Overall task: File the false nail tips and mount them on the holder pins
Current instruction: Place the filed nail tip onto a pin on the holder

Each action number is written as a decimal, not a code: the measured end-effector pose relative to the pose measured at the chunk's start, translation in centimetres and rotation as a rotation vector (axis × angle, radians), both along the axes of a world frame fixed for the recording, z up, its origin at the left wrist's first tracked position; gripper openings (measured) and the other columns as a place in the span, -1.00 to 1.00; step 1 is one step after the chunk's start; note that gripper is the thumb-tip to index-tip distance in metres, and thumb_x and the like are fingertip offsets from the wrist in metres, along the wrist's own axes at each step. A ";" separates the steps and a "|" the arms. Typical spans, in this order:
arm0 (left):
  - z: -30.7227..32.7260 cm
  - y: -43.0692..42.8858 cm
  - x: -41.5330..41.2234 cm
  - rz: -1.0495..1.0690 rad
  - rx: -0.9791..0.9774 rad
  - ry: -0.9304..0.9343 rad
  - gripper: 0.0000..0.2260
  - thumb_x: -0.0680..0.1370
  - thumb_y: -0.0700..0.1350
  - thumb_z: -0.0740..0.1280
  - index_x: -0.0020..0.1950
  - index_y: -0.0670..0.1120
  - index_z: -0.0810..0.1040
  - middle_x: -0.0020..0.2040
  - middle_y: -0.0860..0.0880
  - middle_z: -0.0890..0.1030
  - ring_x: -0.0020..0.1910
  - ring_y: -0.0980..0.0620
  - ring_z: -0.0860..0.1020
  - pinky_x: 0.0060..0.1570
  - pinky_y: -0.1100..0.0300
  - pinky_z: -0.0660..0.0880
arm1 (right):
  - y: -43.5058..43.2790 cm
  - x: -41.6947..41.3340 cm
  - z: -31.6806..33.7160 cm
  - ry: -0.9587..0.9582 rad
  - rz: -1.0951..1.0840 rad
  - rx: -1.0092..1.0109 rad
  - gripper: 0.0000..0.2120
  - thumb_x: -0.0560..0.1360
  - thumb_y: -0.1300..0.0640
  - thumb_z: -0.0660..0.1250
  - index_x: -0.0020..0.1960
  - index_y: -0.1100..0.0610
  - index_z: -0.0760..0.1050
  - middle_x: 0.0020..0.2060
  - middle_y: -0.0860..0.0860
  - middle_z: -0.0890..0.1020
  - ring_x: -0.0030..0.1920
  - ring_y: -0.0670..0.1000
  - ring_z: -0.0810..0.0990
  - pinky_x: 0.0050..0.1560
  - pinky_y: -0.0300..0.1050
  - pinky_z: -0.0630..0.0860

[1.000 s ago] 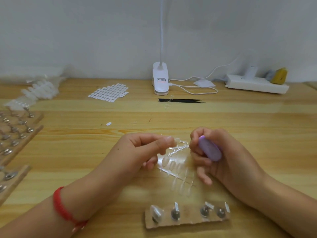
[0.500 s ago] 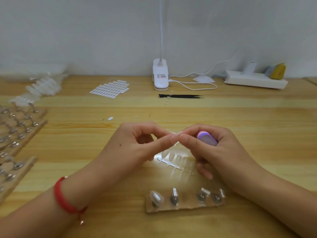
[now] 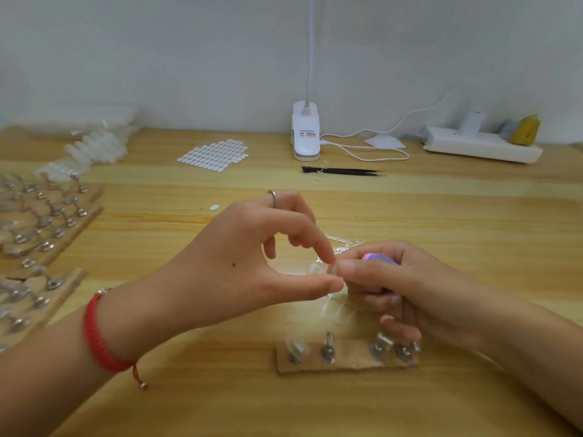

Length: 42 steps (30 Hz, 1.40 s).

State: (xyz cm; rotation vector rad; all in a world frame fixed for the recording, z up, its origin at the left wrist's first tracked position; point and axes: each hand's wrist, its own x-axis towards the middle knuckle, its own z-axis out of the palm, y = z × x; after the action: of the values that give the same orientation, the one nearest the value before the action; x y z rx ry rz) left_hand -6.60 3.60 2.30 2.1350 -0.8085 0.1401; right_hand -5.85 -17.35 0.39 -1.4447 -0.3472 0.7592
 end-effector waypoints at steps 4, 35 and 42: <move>-0.6 -0.1 -1.2 0.092 -0.121 0.020 -0.85 0.31 0.11 0.50 -0.19 0.13 0.64 -0.15 0.10 0.56 -0.12 0.13 0.51 -0.20 0.41 0.36 | -0.3 0.4 -0.1 0.032 -0.074 0.068 -0.76 0.39 -0.03 0.47 0.02 0.03 0.69 -0.44 -0.09 0.22 -0.54 -0.18 0.18 -0.65 -0.34 0.28; -4.0 -0.3 -4.2 0.139 -0.025 0.057 -0.82 0.28 0.19 0.47 -0.21 0.19 0.57 -0.11 0.13 0.52 -0.03 0.10 0.52 -0.10 0.48 0.31 | -0.7 1.0 -0.7 0.041 -0.229 0.110 -0.85 0.38 0.03 0.44 -0.08 0.00 0.70 -0.39 -0.07 0.26 -0.48 -0.15 0.16 -0.68 -0.36 0.21; -3.7 -0.4 -4.4 0.155 -0.010 -0.009 -0.83 0.29 0.17 0.47 -0.21 0.18 0.57 -0.14 0.13 0.50 -0.05 0.09 0.52 -0.06 0.40 0.32 | -0.7 1.0 -0.8 0.043 -0.232 0.112 -0.87 0.40 0.04 0.43 -0.09 0.00 0.70 -0.40 -0.07 0.27 -0.48 -0.15 0.16 -0.68 -0.36 0.21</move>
State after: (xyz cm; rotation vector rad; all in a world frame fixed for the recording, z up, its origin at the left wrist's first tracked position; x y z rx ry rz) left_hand -11.03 3.22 -1.42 2.1878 -0.6460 0.2344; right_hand -4.90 -18.06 -0.38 -1.3341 -0.1815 0.5734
